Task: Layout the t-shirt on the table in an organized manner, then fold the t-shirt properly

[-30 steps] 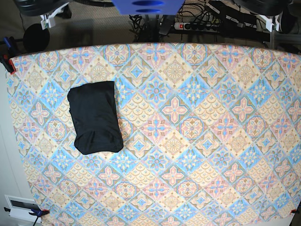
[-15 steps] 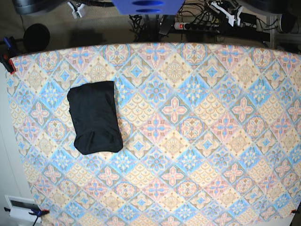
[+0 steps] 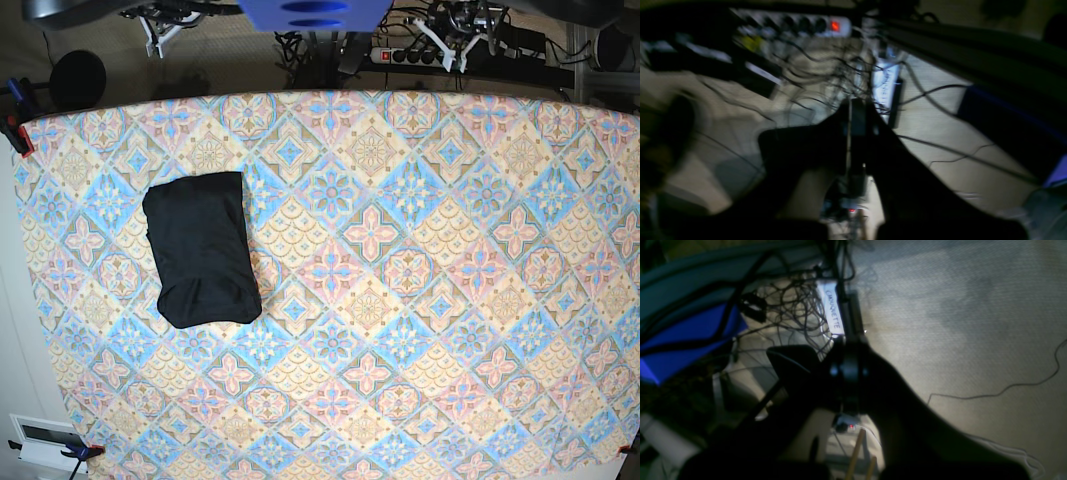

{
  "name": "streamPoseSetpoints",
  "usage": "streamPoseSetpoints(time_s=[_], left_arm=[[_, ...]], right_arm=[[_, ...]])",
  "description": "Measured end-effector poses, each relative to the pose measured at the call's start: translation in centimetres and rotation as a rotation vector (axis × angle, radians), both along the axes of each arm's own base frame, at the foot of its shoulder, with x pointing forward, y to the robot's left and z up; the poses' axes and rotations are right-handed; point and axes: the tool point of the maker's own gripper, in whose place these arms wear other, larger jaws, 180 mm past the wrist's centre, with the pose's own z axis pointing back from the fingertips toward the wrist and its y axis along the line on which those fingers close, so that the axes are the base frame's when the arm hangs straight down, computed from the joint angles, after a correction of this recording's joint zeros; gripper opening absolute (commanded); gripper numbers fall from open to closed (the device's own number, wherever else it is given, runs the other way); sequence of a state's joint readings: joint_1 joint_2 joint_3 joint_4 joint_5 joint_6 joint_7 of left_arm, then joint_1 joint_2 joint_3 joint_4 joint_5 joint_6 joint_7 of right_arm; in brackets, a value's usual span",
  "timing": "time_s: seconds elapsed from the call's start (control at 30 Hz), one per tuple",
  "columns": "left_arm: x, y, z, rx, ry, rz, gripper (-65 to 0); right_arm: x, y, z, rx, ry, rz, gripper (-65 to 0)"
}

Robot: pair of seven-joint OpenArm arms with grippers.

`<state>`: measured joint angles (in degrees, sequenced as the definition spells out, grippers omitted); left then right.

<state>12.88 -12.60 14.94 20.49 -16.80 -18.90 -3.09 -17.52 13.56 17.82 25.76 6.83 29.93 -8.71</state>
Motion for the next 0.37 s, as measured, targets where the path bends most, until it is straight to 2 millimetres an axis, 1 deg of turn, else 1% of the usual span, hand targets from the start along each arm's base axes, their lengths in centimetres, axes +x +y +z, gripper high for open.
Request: streamPoseSetpoints(time_s=[0.03,0.1,0.13,0.23,0.3,0.37], left_arm=[[-0.3,-0.3,-0.1,-0.004,0.015,-0.021,-64.8],[-0.1,-1.5,-0.2,-0.021,0.018,-0.043,-64.7],[0.3,-2.5,-0.3,-0.036,0.012,-0.043,-64.7],[2.4,-4.5,-0.3,-0.067,-0.024,-0.038,-64.7],[4.2,-6.2,-0.1,-0.097,-0.057,-0.031,-64.7],[5.3,-7.1,0.0,-0.111,-0.076,-0.028,-64.7]], right_arm=[[0.2,-0.4,-0.3,-0.029,0.006,-0.012,-65.0],[0.1,-1.7,-0.8,-0.117,0.037,-0.043,-65.0],[-0.3,-2.3,-1.0,-0.154,0.057,-0.054,-65.0],[-1.0,-3.5,-1.3,-0.224,0.103,-0.080,-65.0],[-0.2,-3.3,-1.5,-0.219,0.098,-0.084,-65.0],[1.1,-2.3,-1.8,-0.205,0.076,-0.091,-65.0]])
